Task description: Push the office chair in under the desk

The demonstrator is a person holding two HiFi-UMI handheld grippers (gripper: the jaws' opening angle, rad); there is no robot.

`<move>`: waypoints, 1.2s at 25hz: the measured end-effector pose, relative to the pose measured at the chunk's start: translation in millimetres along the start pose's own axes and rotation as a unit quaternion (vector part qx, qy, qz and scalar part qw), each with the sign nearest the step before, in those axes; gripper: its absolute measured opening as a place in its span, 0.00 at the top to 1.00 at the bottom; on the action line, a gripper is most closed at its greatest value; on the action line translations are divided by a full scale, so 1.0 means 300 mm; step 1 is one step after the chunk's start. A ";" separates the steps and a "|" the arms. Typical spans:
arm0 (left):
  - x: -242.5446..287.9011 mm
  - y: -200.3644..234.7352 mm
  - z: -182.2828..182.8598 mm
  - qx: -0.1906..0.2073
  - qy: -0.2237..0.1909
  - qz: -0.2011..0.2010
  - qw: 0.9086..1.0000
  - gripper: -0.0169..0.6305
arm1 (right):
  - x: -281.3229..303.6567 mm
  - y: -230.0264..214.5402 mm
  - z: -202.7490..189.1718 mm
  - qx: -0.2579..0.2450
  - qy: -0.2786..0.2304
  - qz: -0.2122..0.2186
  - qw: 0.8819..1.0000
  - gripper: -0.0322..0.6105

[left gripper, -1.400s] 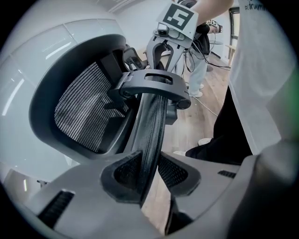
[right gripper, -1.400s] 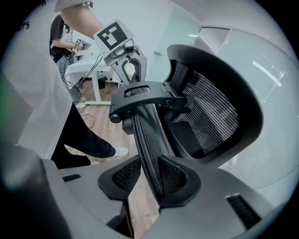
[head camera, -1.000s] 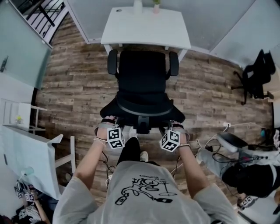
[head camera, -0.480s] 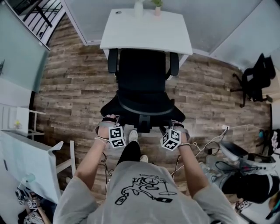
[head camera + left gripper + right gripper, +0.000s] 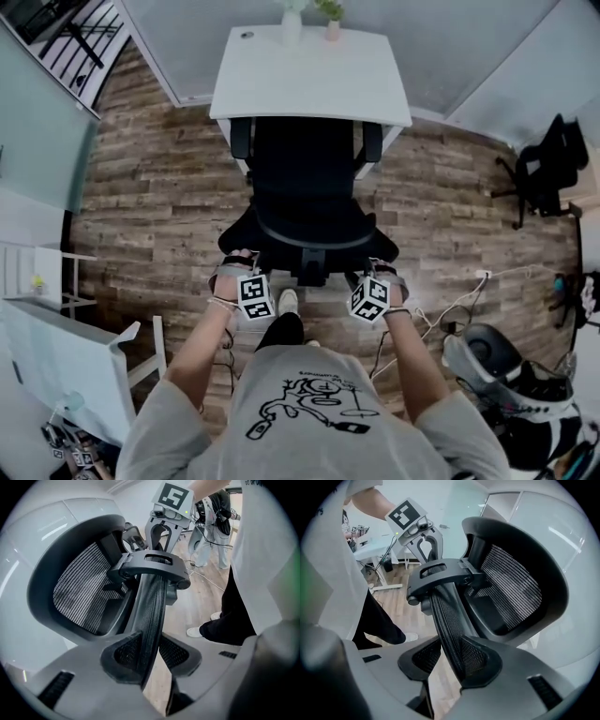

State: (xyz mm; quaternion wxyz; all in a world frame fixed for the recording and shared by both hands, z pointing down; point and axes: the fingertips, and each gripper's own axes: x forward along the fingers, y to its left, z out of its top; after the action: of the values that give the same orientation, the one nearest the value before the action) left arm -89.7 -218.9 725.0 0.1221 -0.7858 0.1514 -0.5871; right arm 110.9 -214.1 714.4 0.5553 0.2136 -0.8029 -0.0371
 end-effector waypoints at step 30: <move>0.134 0.370 0.002 0.005 -0.010 0.000 1.000 0.79 | 0.141 -0.370 0.078 0.006 0.000 -0.016 1.000 0.72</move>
State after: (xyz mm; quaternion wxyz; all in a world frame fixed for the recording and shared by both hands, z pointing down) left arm -89.0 -336.8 719.5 0.1278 -0.7911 0.1469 -0.5799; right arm 110.8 -335.1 709.7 0.5532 0.2300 -0.7996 -0.0414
